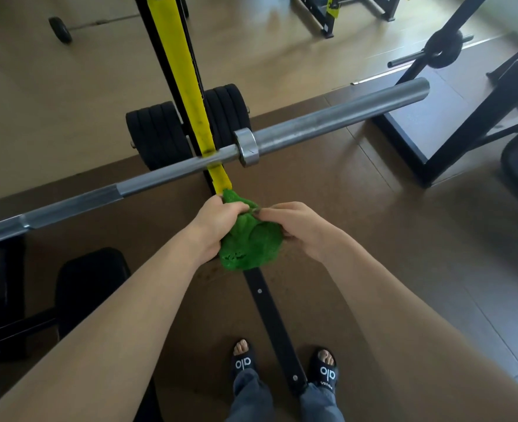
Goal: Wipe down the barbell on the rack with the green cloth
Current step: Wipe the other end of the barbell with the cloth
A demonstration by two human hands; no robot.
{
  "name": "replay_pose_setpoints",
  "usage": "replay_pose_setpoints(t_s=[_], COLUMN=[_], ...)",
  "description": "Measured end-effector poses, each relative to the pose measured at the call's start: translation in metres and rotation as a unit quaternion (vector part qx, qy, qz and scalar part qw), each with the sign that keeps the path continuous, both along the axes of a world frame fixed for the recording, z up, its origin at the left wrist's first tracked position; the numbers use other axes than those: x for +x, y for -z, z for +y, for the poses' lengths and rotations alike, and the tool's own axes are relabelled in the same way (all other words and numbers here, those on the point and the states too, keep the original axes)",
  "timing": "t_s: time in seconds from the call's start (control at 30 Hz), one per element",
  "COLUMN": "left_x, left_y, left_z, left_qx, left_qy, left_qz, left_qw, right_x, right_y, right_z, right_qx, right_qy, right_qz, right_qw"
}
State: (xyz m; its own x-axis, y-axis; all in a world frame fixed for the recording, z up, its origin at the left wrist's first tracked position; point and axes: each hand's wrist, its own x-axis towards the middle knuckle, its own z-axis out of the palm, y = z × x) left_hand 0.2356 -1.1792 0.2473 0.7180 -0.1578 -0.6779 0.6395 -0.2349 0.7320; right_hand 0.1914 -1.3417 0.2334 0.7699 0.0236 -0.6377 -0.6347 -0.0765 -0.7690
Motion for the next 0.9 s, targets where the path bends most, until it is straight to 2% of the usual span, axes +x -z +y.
replay_pose_setpoints(t_s=[0.17,0.27,0.37,0.53,0.67,0.83,0.9], left_x=[-0.012,-0.017,-0.022,-0.028,-0.038,-0.059,-0.069], left_y=[0.016,0.023,0.027,0.044,0.067,0.113,0.127], left_z=[0.003,0.008,0.017,0.035,0.045,0.068,0.076], left_qx=[0.086,0.189,0.221,0.199,0.197,0.186,0.196], left_qy=[0.100,0.211,0.272,0.276,0.295,0.310,0.343], left_qz=[-0.060,-0.153,-0.205,-0.198,-0.158,-0.037,-0.011], left_qw=[0.990,0.947,0.914,0.919,0.921,0.932,0.919], right_x=[-0.012,-0.020,-0.026,-0.031,-0.039,-0.062,-0.070], right_y=[0.004,0.011,0.015,0.024,0.055,0.097,0.114], right_z=[-0.006,-0.005,-0.003,0.001,0.000,-0.008,-0.011], right_qx=[-0.119,-0.174,-0.210,-0.130,-0.062,0.040,0.070], right_qy=[-0.094,-0.174,-0.211,-0.147,-0.089,-0.084,-0.125], right_qz=[-0.042,-0.068,-0.098,-0.059,0.040,0.199,0.252], right_qw=[0.988,0.967,0.950,0.979,0.993,0.976,0.957])
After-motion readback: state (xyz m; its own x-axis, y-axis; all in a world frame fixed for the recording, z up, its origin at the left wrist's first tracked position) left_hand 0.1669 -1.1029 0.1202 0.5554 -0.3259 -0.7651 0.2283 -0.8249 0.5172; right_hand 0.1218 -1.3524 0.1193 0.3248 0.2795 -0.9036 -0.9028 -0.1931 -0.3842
